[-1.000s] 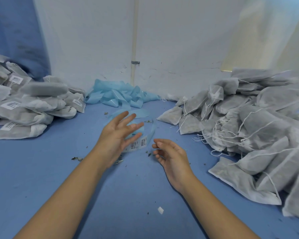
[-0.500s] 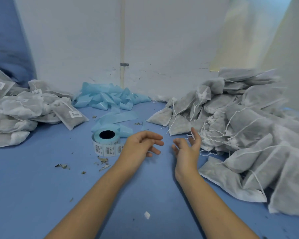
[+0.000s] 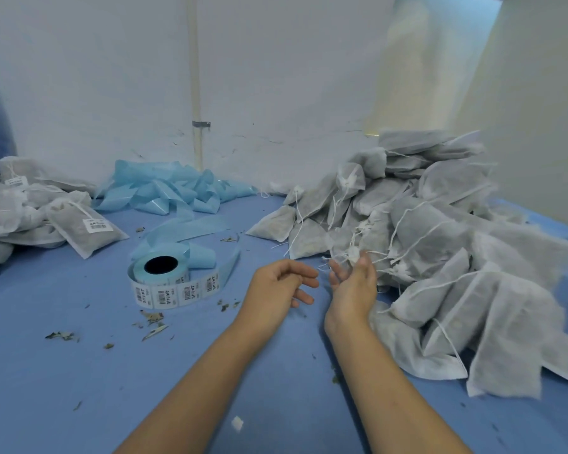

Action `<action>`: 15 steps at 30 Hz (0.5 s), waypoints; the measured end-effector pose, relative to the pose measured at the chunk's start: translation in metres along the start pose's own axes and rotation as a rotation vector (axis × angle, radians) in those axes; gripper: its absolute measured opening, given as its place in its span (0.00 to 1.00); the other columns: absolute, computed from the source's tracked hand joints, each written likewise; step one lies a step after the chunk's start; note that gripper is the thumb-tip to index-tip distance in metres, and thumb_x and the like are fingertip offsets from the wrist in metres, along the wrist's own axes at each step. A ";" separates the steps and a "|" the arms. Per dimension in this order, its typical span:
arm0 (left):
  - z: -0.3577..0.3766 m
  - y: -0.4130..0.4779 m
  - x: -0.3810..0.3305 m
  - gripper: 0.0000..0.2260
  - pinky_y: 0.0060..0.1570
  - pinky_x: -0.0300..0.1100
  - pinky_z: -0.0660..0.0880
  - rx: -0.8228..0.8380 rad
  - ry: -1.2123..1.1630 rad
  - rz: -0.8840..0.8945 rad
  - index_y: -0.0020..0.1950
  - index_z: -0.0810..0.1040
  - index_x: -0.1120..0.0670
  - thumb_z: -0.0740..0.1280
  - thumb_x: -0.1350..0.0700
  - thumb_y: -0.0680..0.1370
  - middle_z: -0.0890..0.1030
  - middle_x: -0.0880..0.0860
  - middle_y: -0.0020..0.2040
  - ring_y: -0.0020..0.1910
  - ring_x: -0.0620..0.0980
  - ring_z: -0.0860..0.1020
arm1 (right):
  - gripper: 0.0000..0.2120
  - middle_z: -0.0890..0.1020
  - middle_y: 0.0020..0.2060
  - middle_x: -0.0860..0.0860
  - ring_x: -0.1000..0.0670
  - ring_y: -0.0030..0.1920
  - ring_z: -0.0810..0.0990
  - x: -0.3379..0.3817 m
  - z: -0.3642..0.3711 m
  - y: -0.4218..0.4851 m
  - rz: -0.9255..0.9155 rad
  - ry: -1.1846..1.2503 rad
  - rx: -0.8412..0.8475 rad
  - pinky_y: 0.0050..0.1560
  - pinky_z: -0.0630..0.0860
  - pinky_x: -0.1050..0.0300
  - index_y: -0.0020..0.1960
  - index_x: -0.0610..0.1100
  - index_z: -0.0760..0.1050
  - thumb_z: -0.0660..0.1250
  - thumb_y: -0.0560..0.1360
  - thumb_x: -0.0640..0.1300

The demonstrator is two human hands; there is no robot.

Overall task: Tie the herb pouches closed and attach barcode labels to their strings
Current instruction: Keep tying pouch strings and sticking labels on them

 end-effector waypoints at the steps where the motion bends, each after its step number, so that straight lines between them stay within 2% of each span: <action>1: -0.001 0.000 0.002 0.15 0.30 0.30 0.71 -0.001 0.001 -0.003 0.41 0.80 0.54 0.58 0.69 0.76 0.83 0.47 0.36 0.29 0.43 0.79 | 0.12 0.79 0.48 0.56 0.56 0.41 0.82 0.000 -0.001 0.001 0.000 -0.009 -0.037 0.38 0.75 0.69 0.60 0.48 0.73 0.52 0.83 0.43; 3: -0.004 0.000 0.005 0.16 0.31 0.30 0.71 -0.005 0.007 -0.007 0.41 0.80 0.54 0.58 0.69 0.77 0.84 0.47 0.36 0.29 0.43 0.79 | 0.14 0.81 0.40 0.52 0.56 0.39 0.81 0.000 -0.002 0.001 0.022 -0.009 -0.076 0.36 0.75 0.70 0.49 0.46 0.76 0.52 0.83 0.40; 6: -0.011 -0.001 0.007 0.15 0.30 0.30 0.71 -0.028 0.022 -0.015 0.41 0.80 0.54 0.57 0.69 0.76 0.84 0.49 0.37 0.29 0.43 0.78 | 0.16 0.81 0.35 0.49 0.56 0.33 0.81 -0.001 0.002 -0.003 0.066 -0.020 -0.023 0.33 0.75 0.69 0.41 0.44 0.76 0.53 0.82 0.36; 8: -0.019 -0.003 0.007 0.16 0.30 0.30 0.71 -0.066 0.048 -0.005 0.42 0.80 0.54 0.57 0.70 0.76 0.83 0.49 0.39 0.29 0.42 0.78 | 0.17 0.81 0.34 0.49 0.56 0.30 0.81 -0.003 0.008 -0.010 0.059 -0.056 0.075 0.31 0.74 0.68 0.40 0.43 0.76 0.53 0.80 0.33; 11: -0.034 -0.007 0.009 0.16 0.30 0.33 0.71 -0.208 0.080 0.022 0.47 0.76 0.51 0.56 0.70 0.75 0.81 0.49 0.45 0.30 0.43 0.78 | 0.17 0.82 0.34 0.50 0.54 0.33 0.80 -0.013 0.019 -0.026 0.031 -0.143 0.260 0.33 0.73 0.67 0.40 0.42 0.78 0.54 0.79 0.32; 13: -0.046 -0.011 0.010 0.13 0.32 0.38 0.73 -0.288 0.060 0.033 0.53 0.73 0.50 0.58 0.68 0.77 0.78 0.46 0.50 0.32 0.46 0.79 | 0.17 0.83 0.34 0.51 0.56 0.33 0.81 -0.021 0.025 -0.040 -0.003 -0.225 0.390 0.34 0.73 0.67 0.41 0.43 0.78 0.54 0.80 0.34; 15: -0.058 -0.016 0.014 0.09 0.32 0.42 0.73 -0.306 0.041 0.044 0.57 0.71 0.51 0.60 0.63 0.80 0.78 0.45 0.49 0.33 0.50 0.79 | 0.17 0.82 0.34 0.52 0.59 0.32 0.80 -0.026 0.028 -0.051 -0.059 -0.308 0.500 0.35 0.72 0.68 0.42 0.42 0.79 0.54 0.81 0.35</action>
Point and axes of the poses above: each hand's wrist, its own y-axis towards the middle knuckle, its own z-axis out of the palm, x = y × z, the point moved 1 cm from there along y, towards the middle knuckle
